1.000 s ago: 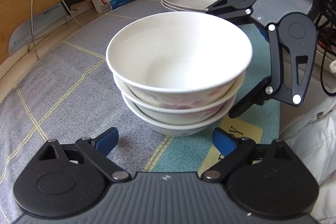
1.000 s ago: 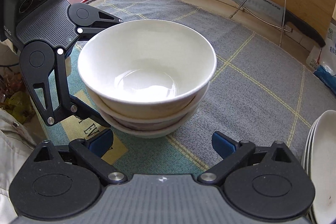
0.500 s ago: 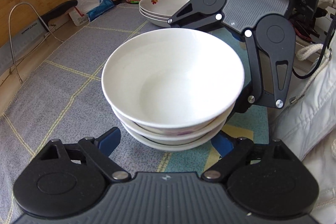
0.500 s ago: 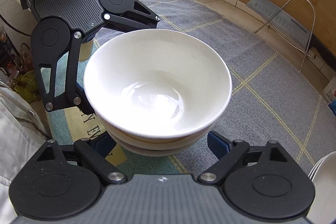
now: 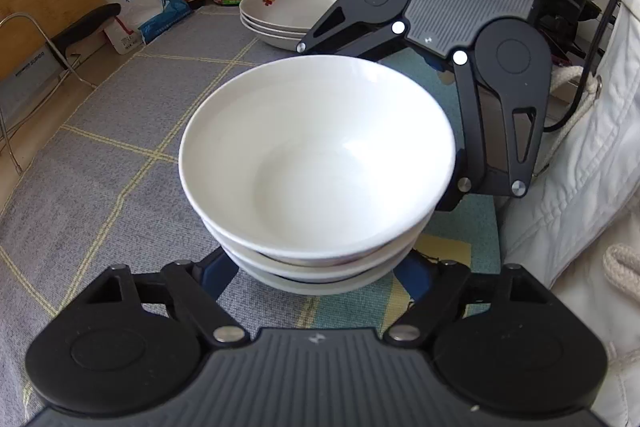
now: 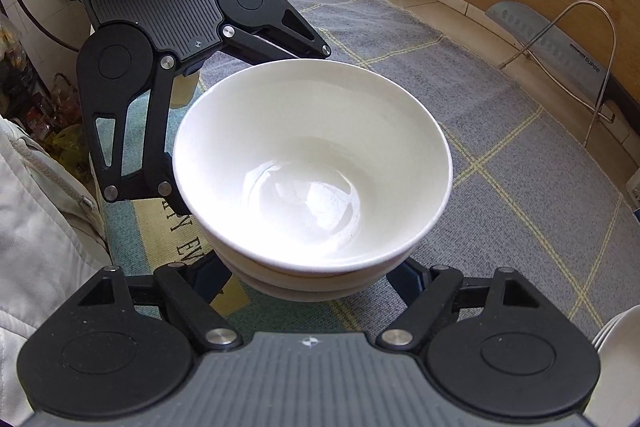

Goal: Organize plates and bowls
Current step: 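Carry the bowl stack with both grippers over the white plate stack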

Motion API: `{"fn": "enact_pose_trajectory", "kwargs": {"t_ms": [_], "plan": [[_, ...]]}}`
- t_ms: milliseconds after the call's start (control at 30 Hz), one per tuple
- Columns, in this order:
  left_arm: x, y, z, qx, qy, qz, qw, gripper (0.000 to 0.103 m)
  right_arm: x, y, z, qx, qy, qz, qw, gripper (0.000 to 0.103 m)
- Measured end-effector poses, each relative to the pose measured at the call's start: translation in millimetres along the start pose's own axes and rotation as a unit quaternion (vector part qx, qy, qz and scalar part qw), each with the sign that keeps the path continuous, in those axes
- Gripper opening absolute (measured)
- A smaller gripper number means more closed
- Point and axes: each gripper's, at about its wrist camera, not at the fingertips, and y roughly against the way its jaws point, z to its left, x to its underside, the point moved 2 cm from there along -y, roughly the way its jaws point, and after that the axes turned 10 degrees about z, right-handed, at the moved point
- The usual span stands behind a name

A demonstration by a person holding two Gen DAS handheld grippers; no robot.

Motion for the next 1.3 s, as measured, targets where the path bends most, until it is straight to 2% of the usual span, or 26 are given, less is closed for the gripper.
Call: {"fn": "enact_pose_trajectory", "kwargs": {"t_ms": [300,700,900,1300], "plan": [[-1,-2,3,0.009,-0.009,0.0,0.9999,0.083,-3,-2,-4,-0.005,0.001,0.006,1.0,0.087],[-7,2,-2,-0.009,-0.008,-0.005,0.9999,0.083,-2,2,-1,0.002,0.001,0.01,1.0,0.087],[-35,3,-6,-0.022,-0.01,-0.01,0.9997,0.083,5,15,0,0.012,0.01,0.006,1.0,0.087],[-124,-27,-23,-0.049,-0.032,-0.035,0.9977,0.083,60,77,-61,0.049,0.019,0.0,0.999,0.087]]}}
